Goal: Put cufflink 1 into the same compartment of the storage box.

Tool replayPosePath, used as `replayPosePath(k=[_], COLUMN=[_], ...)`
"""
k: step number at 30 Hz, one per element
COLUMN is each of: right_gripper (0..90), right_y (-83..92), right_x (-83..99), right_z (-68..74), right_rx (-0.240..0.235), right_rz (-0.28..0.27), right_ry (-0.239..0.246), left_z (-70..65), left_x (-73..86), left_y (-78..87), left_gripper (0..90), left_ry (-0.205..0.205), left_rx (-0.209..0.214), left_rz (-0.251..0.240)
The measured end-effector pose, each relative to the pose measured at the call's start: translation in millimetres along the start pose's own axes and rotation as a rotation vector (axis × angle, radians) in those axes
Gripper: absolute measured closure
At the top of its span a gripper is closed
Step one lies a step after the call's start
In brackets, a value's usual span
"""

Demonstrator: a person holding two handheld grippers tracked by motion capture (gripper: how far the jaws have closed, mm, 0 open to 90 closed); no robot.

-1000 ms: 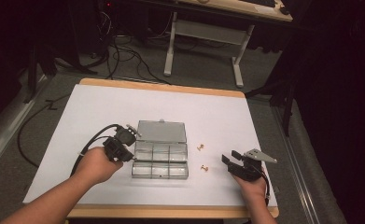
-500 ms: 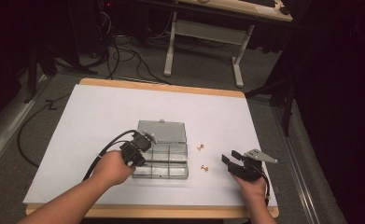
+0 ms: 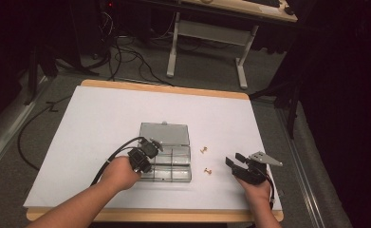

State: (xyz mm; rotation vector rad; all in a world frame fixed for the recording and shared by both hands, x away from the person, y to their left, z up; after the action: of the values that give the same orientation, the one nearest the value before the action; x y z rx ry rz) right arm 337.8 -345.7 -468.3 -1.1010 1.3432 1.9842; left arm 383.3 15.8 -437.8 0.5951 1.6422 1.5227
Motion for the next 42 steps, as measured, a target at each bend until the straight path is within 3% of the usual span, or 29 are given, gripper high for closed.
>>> replayPosePath(k=[5, 16, 24, 27, 34, 42], right_gripper=[45.8, 45.7, 45.7, 45.7, 45.7, 45.8], right_y=[0.5, 0.9, 0.8, 0.8, 1.0, 0.2], right_x=[0.1, 0.0, 0.1, 0.1, 0.3, 0.6], right_z=[0.0, -0.2, -0.7, -0.7, -0.3, -1.5], right_rx=[-0.001, 0.0, 0.0, -0.001, 0.001, 0.006], right_rz=[-0.001, -0.001, -0.001, -0.002, 0.0, 0.003], right_ry=[0.0, 0.001, 0.002, 0.003, 0.001, -0.005], left_z=[-0.6, 2.3, 3.9, 8.0, 26.0, 47.2], left_x=[-1.1, -0.9, -1.5, 0.4, 16.3, 44.8], left_y=[-0.7, 4.1, 21.7, 29.9, 44.8, 45.6], left_gripper=[86.3, 80.2, 75.9, 75.0, 72.6, 72.1], left_ry=[-0.017, 0.012, 0.018, 0.037, 0.086, 0.126], left_rx=[-0.016, 0.007, 0.015, 0.012, -0.008, -0.031], left_rz=[-0.009, -0.03, -0.073, -0.093, -0.121, -0.097])
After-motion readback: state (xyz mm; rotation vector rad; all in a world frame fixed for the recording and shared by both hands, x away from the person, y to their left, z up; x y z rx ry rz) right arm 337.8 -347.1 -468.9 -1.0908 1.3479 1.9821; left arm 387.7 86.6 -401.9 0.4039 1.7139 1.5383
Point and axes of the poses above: each handheld gripper's, and its own axes: y roughly backward along the jaws, x roughly out of its underside, z roughly to its left, the point moved 1 cm from there along -y, roughly forward along the jaws, and after that the axes turned 5 degrees about -y, right-handed, at the moved point
